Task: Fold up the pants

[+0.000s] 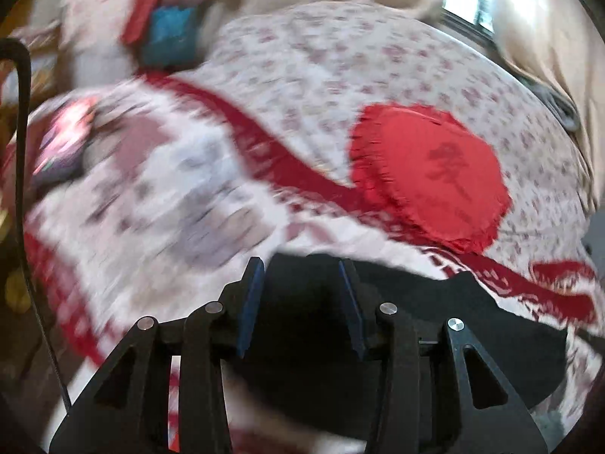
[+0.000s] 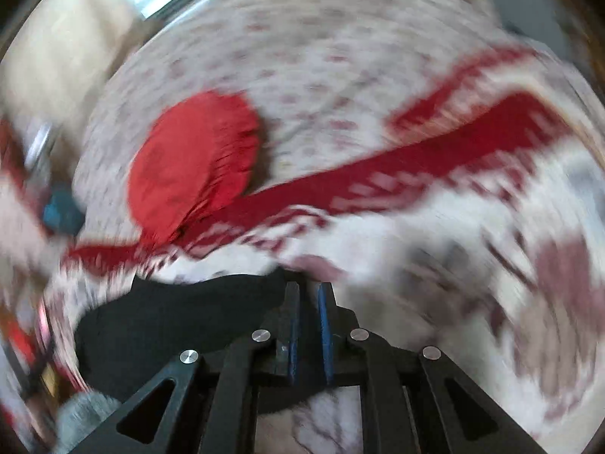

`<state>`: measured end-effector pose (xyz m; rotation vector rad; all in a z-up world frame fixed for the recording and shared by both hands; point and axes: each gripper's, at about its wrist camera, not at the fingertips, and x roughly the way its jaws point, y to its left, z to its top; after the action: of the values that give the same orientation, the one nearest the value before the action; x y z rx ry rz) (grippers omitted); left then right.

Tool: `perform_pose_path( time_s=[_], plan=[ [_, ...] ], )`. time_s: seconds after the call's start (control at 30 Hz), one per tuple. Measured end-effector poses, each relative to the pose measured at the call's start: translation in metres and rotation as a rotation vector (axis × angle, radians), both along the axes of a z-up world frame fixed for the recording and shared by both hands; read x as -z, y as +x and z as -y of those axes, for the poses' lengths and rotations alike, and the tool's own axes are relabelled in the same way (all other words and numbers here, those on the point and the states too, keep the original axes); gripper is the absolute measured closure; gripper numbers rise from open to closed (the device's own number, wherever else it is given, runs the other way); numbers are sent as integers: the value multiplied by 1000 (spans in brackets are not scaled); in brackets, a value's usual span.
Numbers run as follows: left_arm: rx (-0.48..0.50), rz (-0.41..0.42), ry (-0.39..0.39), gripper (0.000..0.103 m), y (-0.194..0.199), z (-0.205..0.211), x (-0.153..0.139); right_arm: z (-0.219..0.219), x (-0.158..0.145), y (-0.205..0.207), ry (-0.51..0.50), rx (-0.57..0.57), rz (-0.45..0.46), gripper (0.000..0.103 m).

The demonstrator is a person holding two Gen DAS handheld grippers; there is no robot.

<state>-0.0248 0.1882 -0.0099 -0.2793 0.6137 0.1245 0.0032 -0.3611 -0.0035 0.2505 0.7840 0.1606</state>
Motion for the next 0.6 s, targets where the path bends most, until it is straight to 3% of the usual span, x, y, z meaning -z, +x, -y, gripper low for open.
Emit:
perform_pose_path(
  time_s=[0.1,0.2,0.23,0.3,0.47,0.6],
  plan=[
    [99,-92,-21,68,47,13,20,-34,10,26,-72,-126,14,94],
    [54,-208,-28,83,73,2,50,-37,38,49,-168,-113,-33,94],
    [54,-227,-46,84,77,-3,57,-31,50,55,-161,-105,-55,94],
    [71,-199,-77,83,76,-12,66,-26,57,53,-162,-114,-38,95],
    [95,-142,-42,83,71,-11,75,-18,67,53,-180,-108,-16,95],
    [118,-135,-24,83,72,-8,71,-2,63,55,-80,-87,-29,95]
  ],
)
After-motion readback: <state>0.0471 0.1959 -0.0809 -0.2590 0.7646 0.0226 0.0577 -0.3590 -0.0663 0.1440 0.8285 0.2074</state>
